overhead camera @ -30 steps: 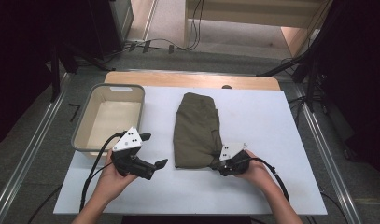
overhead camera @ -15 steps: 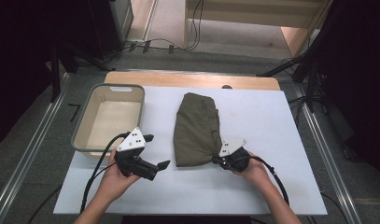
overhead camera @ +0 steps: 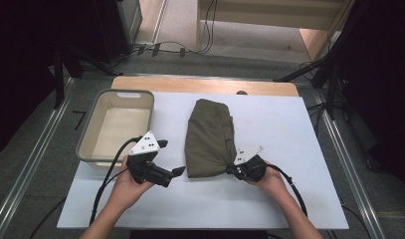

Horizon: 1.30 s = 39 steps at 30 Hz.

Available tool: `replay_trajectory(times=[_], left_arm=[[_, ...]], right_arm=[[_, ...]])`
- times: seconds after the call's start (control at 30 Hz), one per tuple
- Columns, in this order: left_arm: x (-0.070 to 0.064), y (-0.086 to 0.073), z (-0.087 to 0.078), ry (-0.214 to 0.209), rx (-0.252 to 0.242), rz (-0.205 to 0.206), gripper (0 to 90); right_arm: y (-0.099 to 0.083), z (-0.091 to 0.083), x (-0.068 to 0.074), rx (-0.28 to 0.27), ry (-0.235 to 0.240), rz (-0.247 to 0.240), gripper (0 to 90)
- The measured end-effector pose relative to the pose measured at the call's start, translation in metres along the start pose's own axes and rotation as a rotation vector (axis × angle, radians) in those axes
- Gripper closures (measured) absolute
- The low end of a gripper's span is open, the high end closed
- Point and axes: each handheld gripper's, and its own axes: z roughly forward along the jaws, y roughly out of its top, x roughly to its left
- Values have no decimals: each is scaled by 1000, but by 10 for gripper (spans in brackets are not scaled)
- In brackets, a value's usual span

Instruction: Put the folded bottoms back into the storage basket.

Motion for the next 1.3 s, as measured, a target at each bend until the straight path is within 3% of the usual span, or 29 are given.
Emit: replay_trajectory(times=[0.57, 0.97, 1.3], left_arm=[[10, 35, 22, 30, 7, -3, 0], [27, 44, 35, 34, -1, -80, 0], [33, 55, 44, 44, 11, -87, 0]], right_arm=[[0, 0, 0, 1, 3, -5, 803], [0, -1, 0, 3, 6, -10, 793], [1, -1, 1, 5, 9, -8, 792]])
